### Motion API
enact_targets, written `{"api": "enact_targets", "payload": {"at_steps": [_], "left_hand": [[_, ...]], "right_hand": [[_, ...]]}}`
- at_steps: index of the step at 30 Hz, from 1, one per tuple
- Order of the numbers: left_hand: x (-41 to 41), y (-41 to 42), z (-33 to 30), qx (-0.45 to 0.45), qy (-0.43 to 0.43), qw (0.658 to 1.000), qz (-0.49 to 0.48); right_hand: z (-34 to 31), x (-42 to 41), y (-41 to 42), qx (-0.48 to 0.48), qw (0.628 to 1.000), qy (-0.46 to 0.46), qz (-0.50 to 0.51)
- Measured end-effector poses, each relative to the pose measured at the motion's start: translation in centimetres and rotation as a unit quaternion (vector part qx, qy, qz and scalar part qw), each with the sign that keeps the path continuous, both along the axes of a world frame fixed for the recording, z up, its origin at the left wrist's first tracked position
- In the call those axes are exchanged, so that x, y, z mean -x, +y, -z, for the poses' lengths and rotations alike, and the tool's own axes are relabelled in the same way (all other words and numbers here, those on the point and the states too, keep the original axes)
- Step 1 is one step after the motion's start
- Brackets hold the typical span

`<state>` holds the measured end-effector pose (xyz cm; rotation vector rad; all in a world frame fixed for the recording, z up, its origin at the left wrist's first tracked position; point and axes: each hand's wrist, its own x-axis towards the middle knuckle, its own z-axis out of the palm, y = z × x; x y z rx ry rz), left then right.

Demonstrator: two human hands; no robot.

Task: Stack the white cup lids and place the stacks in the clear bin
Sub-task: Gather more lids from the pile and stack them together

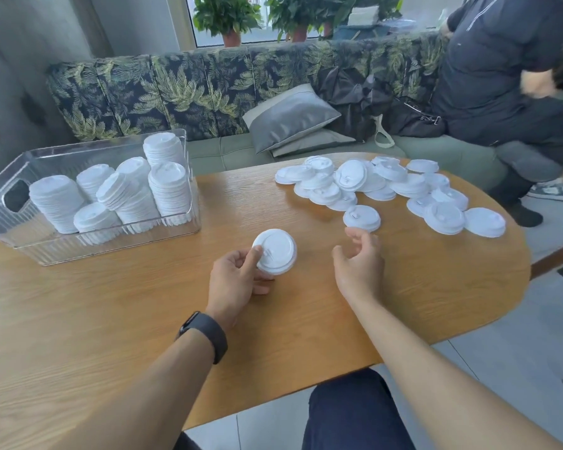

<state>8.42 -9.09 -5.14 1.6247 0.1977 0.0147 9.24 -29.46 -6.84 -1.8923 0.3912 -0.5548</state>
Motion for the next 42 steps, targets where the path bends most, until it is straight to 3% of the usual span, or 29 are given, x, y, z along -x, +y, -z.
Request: {"api": "enact_targets", "payload": {"at_steps": [12, 20, 24, 31, 42], "left_hand": [[-5.5, -6.8, -0.5, -0.025, -0.007, 0.997, 0.072], [-8.4, -9.4, -0.4, -0.006, -0.003, 0.998, 0.067], [-8.4, -9.4, -0.4, 0.018, -0.002, 0.998, 0.060], [-6.5, -7.8, -0.6, 0.054, -0.008, 0.997, 0.046], [-1.4, -2.4, 0.0, 0.085, -0.003, 0.994, 0.063]], "right_hand": [[0.6, -6.5, -6.6, 0.244, 0.957, 0.128, 0.086], [0.6, -8.4, -8.0, 0.284, 0.939, 0.179, 0.072], [0.2, -7.7, -7.9, 0.249, 0.959, 0.124, 0.059], [0.3, -4.7, -6.6, 0.096, 0.994, -0.026, -0.049], [0.7, -0.2, -0.9, -0.018, 0.992, 0.017, -0.122]]}}
